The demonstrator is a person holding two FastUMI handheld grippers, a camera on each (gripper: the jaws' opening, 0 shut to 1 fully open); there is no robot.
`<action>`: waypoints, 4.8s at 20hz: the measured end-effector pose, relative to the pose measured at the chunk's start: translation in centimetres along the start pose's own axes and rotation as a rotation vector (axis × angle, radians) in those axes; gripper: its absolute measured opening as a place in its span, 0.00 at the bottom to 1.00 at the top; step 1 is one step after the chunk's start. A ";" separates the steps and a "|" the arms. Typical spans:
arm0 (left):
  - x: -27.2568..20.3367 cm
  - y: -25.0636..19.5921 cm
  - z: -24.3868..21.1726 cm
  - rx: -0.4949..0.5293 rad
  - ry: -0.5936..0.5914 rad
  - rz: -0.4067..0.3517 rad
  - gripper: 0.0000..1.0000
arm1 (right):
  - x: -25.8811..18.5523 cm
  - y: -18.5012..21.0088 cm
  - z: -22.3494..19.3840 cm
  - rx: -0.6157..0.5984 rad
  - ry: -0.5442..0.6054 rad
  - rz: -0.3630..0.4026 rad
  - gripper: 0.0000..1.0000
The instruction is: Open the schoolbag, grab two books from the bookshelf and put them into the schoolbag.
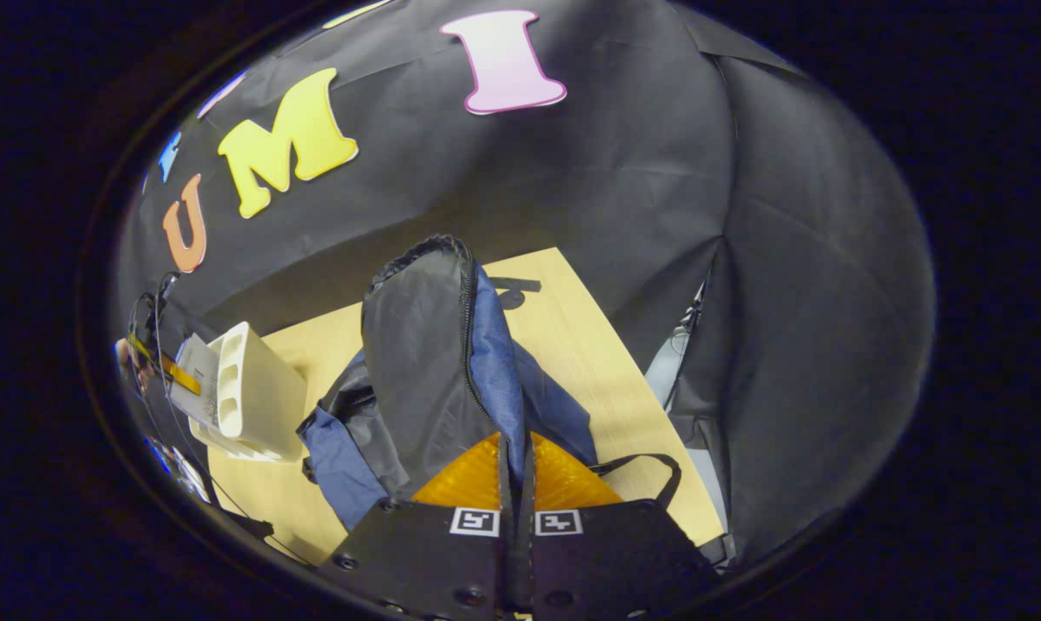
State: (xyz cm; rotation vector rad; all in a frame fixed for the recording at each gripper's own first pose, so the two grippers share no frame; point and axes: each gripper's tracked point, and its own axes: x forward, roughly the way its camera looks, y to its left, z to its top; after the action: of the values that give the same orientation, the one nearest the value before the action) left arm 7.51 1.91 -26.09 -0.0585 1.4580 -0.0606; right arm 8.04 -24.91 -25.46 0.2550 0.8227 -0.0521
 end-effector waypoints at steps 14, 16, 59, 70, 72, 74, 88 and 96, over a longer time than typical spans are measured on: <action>-17.6 1.6 -4.0 -0.049 -0.235 -0.155 0.43 | -0.8 1.2 0.0 -0.023 -0.016 -0.005 0.01; -20.3 0.4 -3.9 -0.076 -0.292 -0.231 0.42 | -1.1 1.4 -0.2 -0.029 -0.017 -0.006 0.01; 7.5 -38.2 -8.7 -0.404 -0.202 -1.054 0.41 | 0.0 -0.1 2.9 -0.036 -0.022 0.006 0.00; 10.4 -37.1 -9.8 -0.433 -0.124 -0.925 0.61 | 0.6 0.3 2.5 -0.035 -0.001 0.018 0.01; 11.7 -36.2 -10.4 -0.430 -0.093 -0.826 0.74 | 0.7 0.4 2.4 -0.039 0.003 0.020 0.01; 12.4 -34.6 -10.6 -0.416 -0.085 -0.727 0.81 | 0.7 0.5 2.4 -0.045 0.002 0.020 0.00; 0.2 -22.7 -3.4 0.020 -0.585 -0.216 0.81 | -0.2 1.9 1.6 -0.072 -0.009 0.022 0.00; -9.0 -13.0 -3.1 0.014 -0.709 -0.049 0.98 | -1.4 3.2 1.1 -0.106 -0.029 0.011 0.00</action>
State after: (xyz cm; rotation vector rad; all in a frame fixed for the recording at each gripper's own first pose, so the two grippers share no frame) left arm 3.31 -10.40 -16.54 -0.0935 0.7472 -0.0798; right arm 8.32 -22.11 -23.08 0.1585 0.7929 -0.0022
